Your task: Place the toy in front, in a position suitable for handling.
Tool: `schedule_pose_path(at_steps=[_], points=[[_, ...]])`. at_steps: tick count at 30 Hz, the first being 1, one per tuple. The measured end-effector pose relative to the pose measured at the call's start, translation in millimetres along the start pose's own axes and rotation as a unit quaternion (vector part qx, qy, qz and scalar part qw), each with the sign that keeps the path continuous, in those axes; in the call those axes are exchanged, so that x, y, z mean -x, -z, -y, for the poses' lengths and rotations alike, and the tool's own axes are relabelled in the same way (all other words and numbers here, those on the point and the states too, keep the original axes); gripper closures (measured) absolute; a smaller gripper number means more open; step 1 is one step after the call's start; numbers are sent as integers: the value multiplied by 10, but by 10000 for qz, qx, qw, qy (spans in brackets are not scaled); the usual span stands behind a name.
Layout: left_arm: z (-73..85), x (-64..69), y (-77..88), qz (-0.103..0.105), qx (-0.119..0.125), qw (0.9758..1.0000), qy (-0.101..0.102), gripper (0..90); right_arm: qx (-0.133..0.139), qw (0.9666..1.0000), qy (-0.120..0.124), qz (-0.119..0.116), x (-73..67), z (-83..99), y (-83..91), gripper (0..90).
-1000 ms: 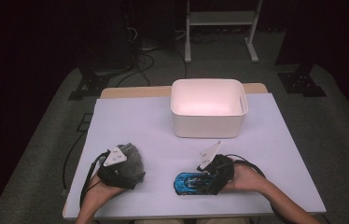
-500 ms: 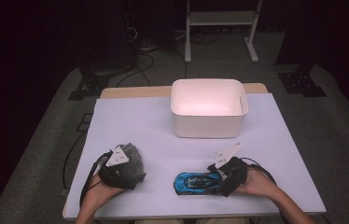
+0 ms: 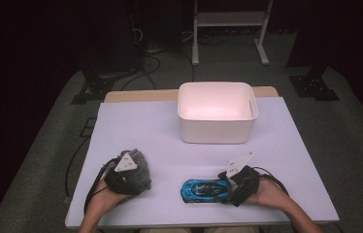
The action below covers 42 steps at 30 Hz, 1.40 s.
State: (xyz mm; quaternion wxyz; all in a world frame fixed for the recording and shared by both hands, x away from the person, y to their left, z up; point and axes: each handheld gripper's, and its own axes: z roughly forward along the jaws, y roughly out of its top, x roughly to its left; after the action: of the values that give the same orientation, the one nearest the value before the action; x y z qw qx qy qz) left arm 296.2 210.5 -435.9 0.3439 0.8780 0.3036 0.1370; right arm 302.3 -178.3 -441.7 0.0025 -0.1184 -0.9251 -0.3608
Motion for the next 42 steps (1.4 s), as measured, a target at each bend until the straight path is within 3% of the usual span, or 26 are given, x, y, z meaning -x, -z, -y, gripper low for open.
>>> schedule_pose_path(at_steps=[4, 12, 16, 23, 26, 28, 32, 34, 35, 37, 38, 40, 42], points=[[14, 4, -84, -32, -211, 9997, -147, 369, -57, 10000, -1, -26, 0, 27, -29, 168], [22, -15, -97, 19, -181, 9998, -25, 448, -146, 9999, 69, -23, -8, 55, -84, 171], [30, -27, -95, 8, -126, 9999, 31, 527, -98, 9999, 80, 13, -21, 81, -82, 176], [12, 21, -94, -72, -39, 9997, -215, 750, -29, 9998, 171, 88, -25, 110, -78, 202], [10, 5, -55, 101, 107, 9998, -168, 768, -2, 9997, 225, 91, -20, 123, -77, 203], [-3, 22, -16, 287, 331, 9989, -146, 767, 33, 9997, 220, 85, -20, 130, -78, 203], [-106, 114, 38, 703, 756, 9946, -139, 768, 48, 9997, 220, 67, -17, 136, -76, 204], [-146, 151, 31, 822, 811, 9931, -196, 768, 47, 9997, 214, 65, -17, 137, -76, 204], [-231, 259, -11, 1059, 840, 9901, -378, 768, 53, 9997, 211, 66, -17, 138, -76, 204], [-315, 388, -85, 1245, 729, 9877, -598, 767, 63, 9998, 200, 64, -18, 141, -77, 204], [-315, 388, -85, 1245, 729, 9877, -598, 767, 63, 9998, 200, 64, -18, 141, -77, 204], [-395, 517, -166, 1431, 618, 9840, -865, 767, 78, 9998, 193, 68, -19, 144, -77, 204], [-514, 673, -281, 1712, 539, 9774, -1121, 767, 105, 9997, 193, 69, -18, 150, -78, 204]])
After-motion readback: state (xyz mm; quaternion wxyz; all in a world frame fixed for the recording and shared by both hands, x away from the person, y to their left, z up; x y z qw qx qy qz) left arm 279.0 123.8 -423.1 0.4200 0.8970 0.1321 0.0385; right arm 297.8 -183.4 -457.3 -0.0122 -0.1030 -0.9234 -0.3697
